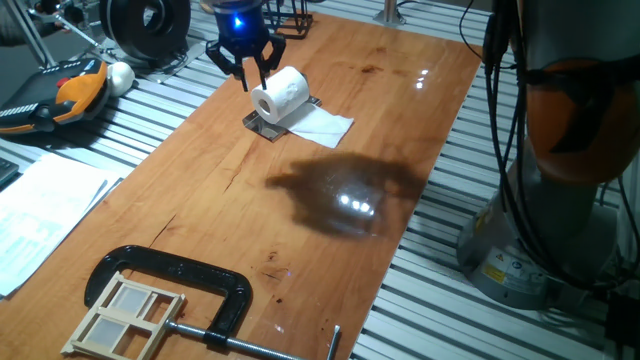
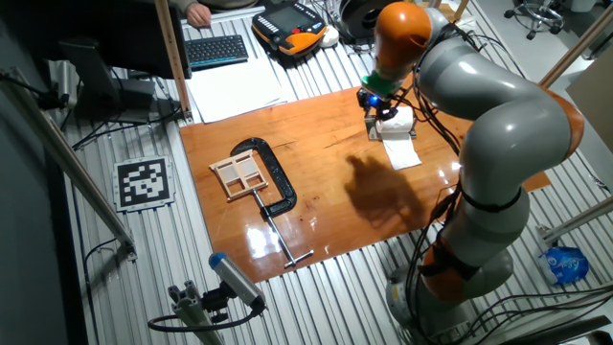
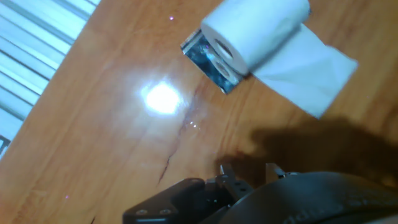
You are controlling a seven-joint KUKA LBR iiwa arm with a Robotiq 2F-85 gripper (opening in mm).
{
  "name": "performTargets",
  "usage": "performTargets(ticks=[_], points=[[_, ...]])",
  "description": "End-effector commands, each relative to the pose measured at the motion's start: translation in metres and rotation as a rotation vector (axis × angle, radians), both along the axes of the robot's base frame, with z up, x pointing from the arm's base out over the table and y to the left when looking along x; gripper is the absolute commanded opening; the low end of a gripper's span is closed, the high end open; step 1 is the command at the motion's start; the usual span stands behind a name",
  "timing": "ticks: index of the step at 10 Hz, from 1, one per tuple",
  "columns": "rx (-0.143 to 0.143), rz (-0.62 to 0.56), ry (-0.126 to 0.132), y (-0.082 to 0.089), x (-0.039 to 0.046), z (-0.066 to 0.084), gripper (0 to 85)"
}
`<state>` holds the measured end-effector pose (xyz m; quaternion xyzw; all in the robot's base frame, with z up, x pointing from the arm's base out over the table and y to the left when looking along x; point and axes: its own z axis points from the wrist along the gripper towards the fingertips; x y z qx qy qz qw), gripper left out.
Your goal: Take the roll of paper down from the shelf
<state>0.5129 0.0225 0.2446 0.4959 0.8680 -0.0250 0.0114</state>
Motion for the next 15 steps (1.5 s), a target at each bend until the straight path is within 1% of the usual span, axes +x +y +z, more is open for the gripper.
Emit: performTargets(ticks=[1, 2, 3, 5, 6, 8, 9, 10, 11, 12, 13, 14, 15], points=[[0.001, -0.001, -0.003, 0.009, -0.0024, -0.003, 34.0], [-0.002, 0.011, -0.005, 0.01, -0.0032, -0.009, 34.0], [0.012, 0.011, -0.007, 0.012, -0.0036, -0.012, 34.0], [0.02, 0.018, 0.003, 0.013, -0.0047, -0.013, 34.0], [0.019, 0.0, 0.007, 0.008, -0.0017, -0.013, 34.0], [0.028, -0.016, 0.008, -0.014, 0.0105, -0.01, 34.0], [0.035, -0.041, -0.009, -0.03, 0.0171, -0.015, 34.0], [0.055, -0.074, -0.024, -0.042, 0.0199, -0.017, 34.0], [0.057, -0.087, -0.032, -0.051, 0.0229, -0.016, 34.0], [0.053, -0.096, -0.039, -0.059, 0.0266, -0.013, 34.0], [0.058, -0.101, -0.051, -0.071, 0.0289, -0.013, 34.0], [0.067, -0.098, -0.064, -0.082, 0.0289, -0.017, 34.0], [0.088, -0.099, -0.069, -0.093, 0.0291, -0.02, 34.0]])
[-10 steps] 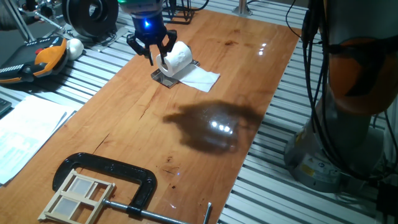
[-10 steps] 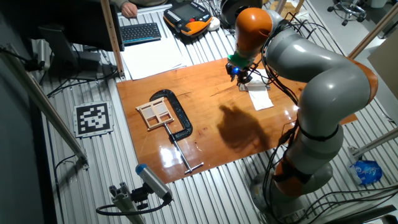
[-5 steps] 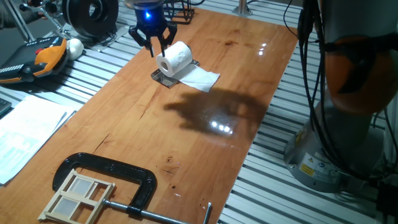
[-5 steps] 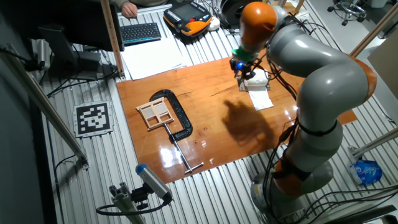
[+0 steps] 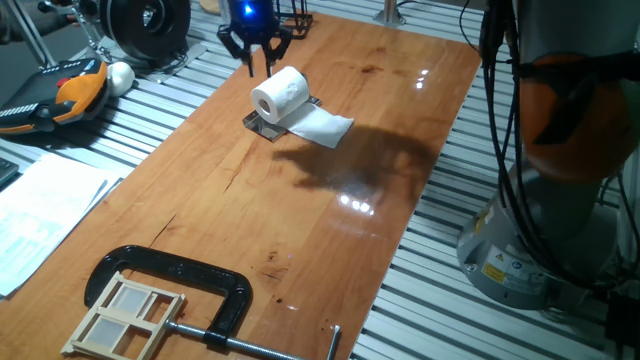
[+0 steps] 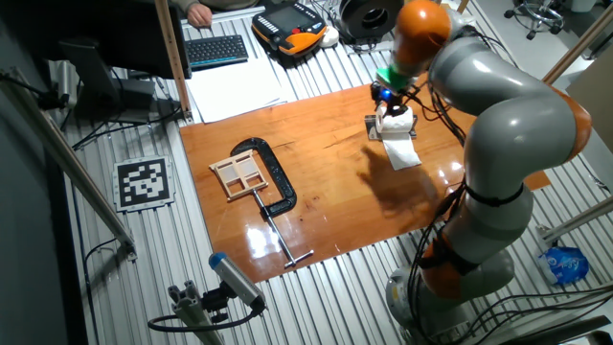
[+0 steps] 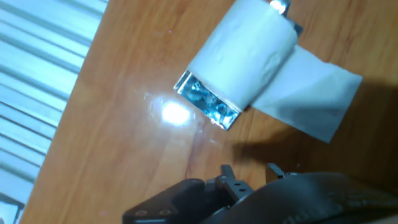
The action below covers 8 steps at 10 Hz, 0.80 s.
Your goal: Take the roll of paper down from the shelf
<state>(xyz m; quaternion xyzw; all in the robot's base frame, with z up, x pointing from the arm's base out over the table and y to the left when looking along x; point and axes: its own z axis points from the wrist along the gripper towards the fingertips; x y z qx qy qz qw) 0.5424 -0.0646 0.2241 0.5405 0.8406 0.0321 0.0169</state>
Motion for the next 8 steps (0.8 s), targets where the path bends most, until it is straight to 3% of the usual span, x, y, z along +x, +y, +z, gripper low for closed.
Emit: performTargets(ticks=[1, 3, 8], points=[[0.01, -0.01, 0.0, -0.0141, 0.0008, -0.0004, 34.0], [0.022, -0.031, 0.003, -0.0237, 0.0019, -0.0005, 34.0], [0.017, -0.106, 0.0, -0.0222, 0.0009, 0.0025, 34.0]])
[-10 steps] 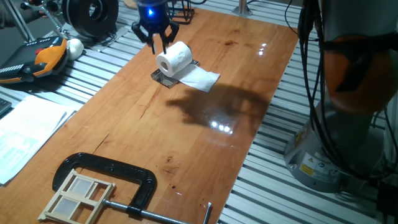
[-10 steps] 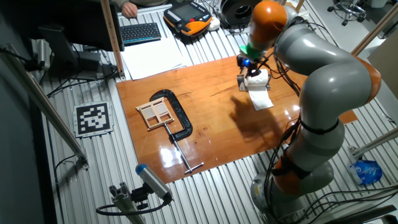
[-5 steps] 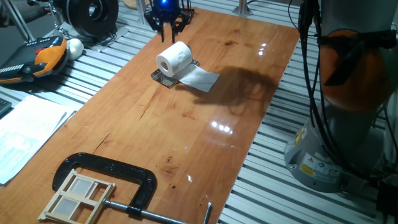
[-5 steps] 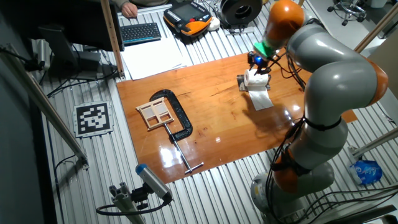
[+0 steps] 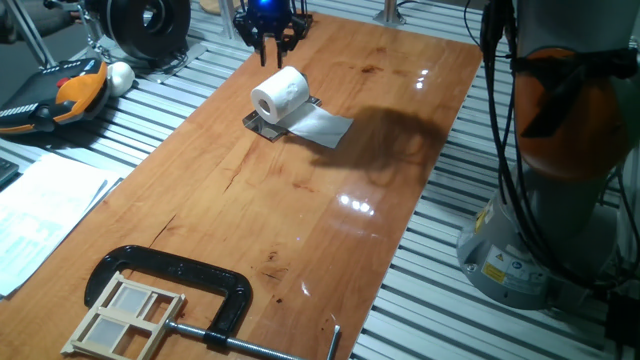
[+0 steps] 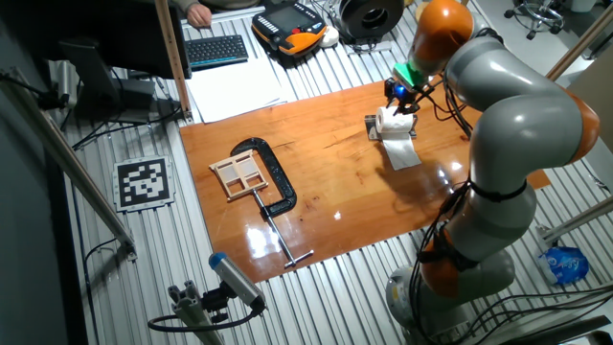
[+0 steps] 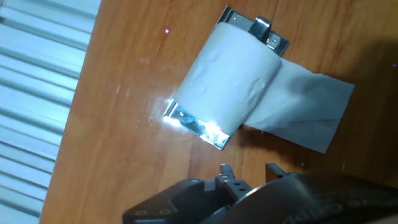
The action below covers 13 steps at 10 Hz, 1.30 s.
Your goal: Take the roll of paper down from the shelf
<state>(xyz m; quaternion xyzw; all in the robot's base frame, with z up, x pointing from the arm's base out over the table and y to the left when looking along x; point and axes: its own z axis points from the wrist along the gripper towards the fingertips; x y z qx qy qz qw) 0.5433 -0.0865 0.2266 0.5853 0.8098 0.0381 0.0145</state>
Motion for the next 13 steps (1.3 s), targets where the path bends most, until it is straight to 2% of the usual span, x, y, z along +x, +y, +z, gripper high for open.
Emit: performTargets(ticks=[1, 3, 4, 5, 8, 9, 11, 13], points=[[-0.005, -0.021, -0.002, -0.0002, 0.0, 0.0, 34.0], [-0.032, -0.137, 0.004, -0.0002, 0.0, 0.0, 34.0], [-0.056, -0.191, 0.013, -0.0002, 0.0, 0.0, 34.0], [-0.062, -0.225, 0.022, -0.0002, 0.0, 0.0, 34.0], [-0.044, -0.278, 0.026, -0.0002, 0.0, 0.0, 34.0], [-0.044, -0.289, 0.029, -0.0002, 0.0, 0.0, 51.0], [-0.087, -0.299, 0.039, -0.0002, 0.0, 0.0, 51.0], [-0.1, -0.308, 0.031, -0.0015, 0.0021, -0.0005, 51.0]])
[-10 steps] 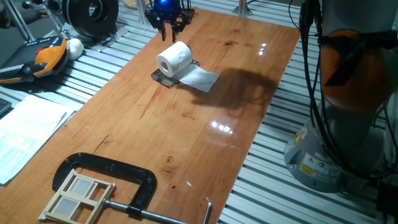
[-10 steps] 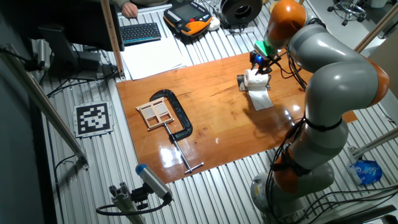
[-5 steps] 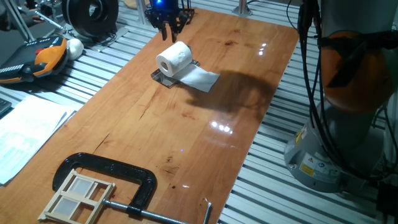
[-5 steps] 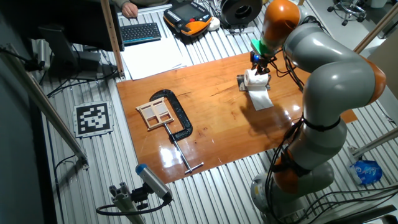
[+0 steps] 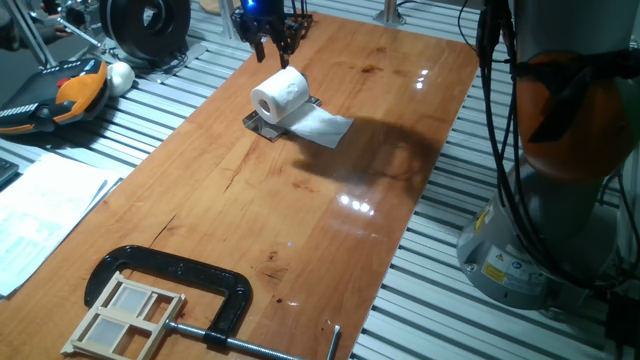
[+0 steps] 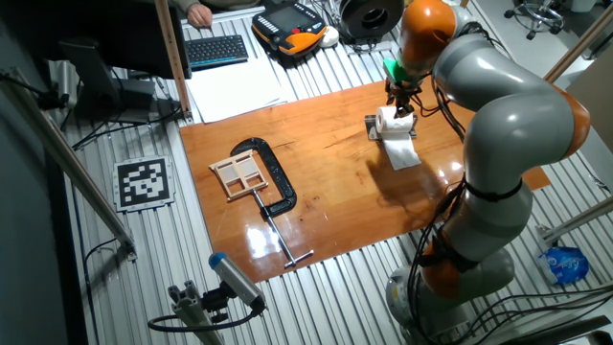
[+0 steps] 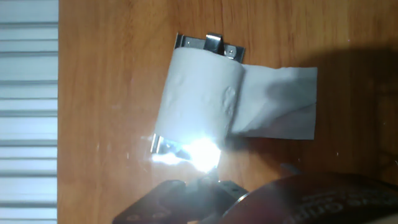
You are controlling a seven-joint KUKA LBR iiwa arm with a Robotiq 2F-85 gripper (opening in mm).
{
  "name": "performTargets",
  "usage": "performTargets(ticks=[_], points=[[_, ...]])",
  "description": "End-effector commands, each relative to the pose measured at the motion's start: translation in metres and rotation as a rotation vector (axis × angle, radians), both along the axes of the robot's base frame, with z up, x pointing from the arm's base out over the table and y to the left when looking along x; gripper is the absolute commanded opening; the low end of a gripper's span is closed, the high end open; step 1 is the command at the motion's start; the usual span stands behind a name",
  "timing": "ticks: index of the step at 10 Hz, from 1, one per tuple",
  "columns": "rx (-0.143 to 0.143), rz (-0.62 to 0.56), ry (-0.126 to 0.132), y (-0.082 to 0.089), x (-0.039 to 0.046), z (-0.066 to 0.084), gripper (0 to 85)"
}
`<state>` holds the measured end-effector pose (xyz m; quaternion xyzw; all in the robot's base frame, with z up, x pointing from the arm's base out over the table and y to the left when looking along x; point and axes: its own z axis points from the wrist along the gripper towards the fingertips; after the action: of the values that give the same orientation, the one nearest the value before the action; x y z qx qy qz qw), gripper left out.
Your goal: Take the roll of paper down from the shelf
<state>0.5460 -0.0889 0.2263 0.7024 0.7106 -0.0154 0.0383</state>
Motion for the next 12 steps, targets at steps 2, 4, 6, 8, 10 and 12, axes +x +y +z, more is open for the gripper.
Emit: performTargets(ticks=[2, 4, 6, 8, 10, 12], points=[[-0.004, -0.005, -0.001, -0.003, 0.006, 0.001, 51.0], [-0.003, -0.02, -0.006, -0.007, 0.0108, 0.001, 51.0], [0.008, -0.014, -0.027, -0.017, 0.0157, -0.005, 51.0], [0.028, -0.016, -0.044, -0.027, 0.0246, -0.006, 68.0], [0.012, -0.027, -0.063, -0.03, 0.0285, -0.005, 68.0], [0.012, -0.025, -0.065, -0.034, 0.0301, -0.009, 85.0]])
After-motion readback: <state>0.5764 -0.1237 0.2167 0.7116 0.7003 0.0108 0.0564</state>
